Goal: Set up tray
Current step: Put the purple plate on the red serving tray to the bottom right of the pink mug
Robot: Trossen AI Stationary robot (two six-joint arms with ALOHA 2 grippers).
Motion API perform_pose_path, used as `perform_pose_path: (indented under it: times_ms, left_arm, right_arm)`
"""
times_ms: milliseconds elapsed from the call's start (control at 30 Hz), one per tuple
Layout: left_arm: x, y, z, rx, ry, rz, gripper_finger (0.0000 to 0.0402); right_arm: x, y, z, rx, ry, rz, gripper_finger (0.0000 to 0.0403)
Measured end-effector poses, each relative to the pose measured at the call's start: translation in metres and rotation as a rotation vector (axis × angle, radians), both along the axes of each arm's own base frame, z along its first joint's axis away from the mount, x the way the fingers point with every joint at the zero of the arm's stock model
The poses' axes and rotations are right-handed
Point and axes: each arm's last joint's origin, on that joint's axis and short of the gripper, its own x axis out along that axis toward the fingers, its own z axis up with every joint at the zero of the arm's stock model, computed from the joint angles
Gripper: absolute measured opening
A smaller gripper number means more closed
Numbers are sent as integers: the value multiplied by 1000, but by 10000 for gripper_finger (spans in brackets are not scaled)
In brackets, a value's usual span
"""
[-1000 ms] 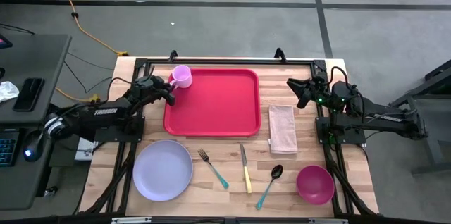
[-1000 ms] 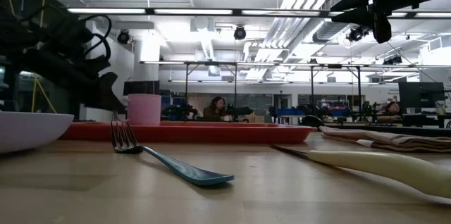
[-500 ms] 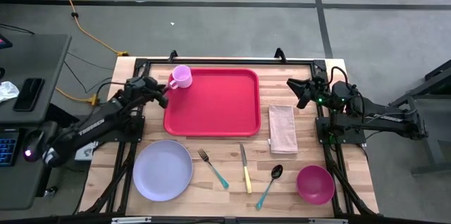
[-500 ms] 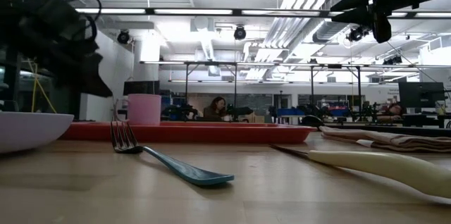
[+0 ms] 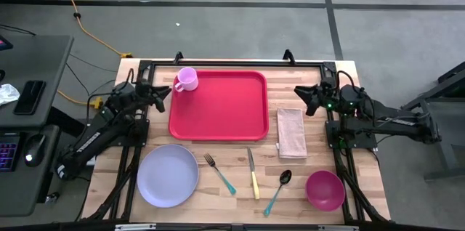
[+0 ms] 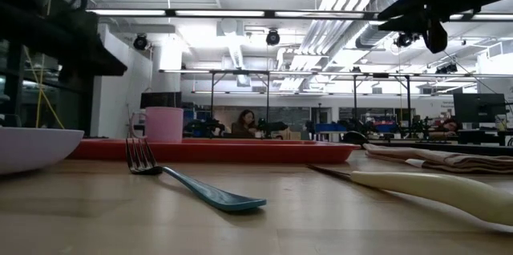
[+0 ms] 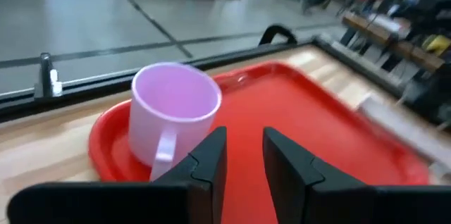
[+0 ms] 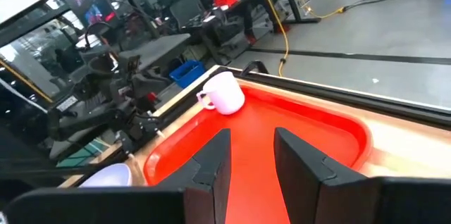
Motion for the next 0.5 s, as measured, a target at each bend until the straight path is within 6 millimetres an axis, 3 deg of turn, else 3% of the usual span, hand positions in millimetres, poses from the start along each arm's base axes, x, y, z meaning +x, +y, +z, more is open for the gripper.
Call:
perform_pose_path:
  times_ms: [500]
  left_arm:
    - [3, -2, 21, 49, -239, -103, 122]
  right_arm:
    - [0, 18, -8, 20, 70, -33, 87]
